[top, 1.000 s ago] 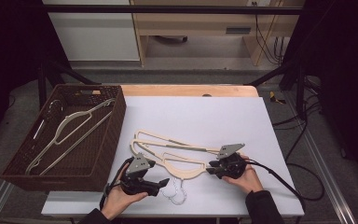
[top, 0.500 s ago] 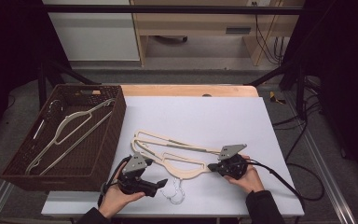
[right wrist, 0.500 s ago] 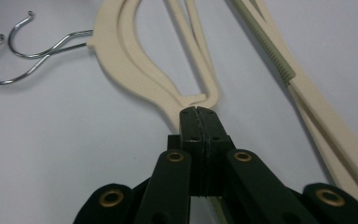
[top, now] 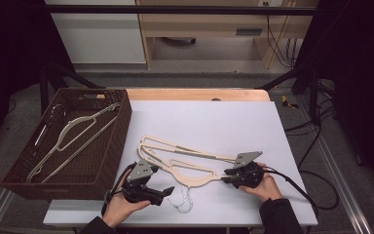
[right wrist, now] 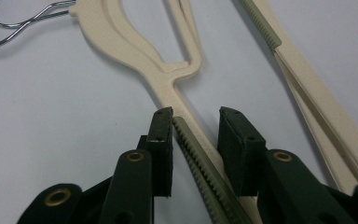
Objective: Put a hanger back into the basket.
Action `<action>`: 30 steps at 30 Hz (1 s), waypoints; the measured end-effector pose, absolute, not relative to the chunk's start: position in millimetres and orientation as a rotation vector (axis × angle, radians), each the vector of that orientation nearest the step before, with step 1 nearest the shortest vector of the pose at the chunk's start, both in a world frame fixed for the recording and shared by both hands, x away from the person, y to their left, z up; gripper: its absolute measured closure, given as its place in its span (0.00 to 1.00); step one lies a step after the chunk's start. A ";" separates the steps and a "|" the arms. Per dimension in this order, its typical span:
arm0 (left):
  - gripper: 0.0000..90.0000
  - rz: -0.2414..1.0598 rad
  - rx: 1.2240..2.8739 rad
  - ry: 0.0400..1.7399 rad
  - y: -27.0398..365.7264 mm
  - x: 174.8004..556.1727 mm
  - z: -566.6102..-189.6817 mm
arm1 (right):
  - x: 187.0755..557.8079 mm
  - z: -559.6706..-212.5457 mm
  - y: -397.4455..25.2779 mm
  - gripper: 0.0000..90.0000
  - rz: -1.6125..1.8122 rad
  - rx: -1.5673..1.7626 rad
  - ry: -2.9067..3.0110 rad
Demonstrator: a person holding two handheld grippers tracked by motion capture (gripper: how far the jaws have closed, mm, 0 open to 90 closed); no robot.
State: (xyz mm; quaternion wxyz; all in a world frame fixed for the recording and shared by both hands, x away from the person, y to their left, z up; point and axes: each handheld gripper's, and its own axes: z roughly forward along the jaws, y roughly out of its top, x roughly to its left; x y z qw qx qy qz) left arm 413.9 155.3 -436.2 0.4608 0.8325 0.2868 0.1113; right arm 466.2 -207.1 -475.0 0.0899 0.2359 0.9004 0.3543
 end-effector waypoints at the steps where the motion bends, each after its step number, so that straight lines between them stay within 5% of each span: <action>1: 0.11 0.274 2.048 0.706 155.3 413.9 -436.2 | 466.2 -474.4 -207.0 0.75 1.053 0.691 2.684; 6: 0.11 0.278 2.050 0.706 155.5 414.2 -436.3 | 464.5 -468.7 -208.1 0.85 1.090 0.675 2.707; 23: 0.11 0.284 2.056 0.705 154.9 413.9 -437.0 | 455.2 -471.4 -202.0 0.78 1.098 0.587 2.706; 30: 0.11 0.290 2.055 0.705 155.3 413.4 -436.4 | 443.9 -472.2 -199.5 0.88 1.054 0.545 2.756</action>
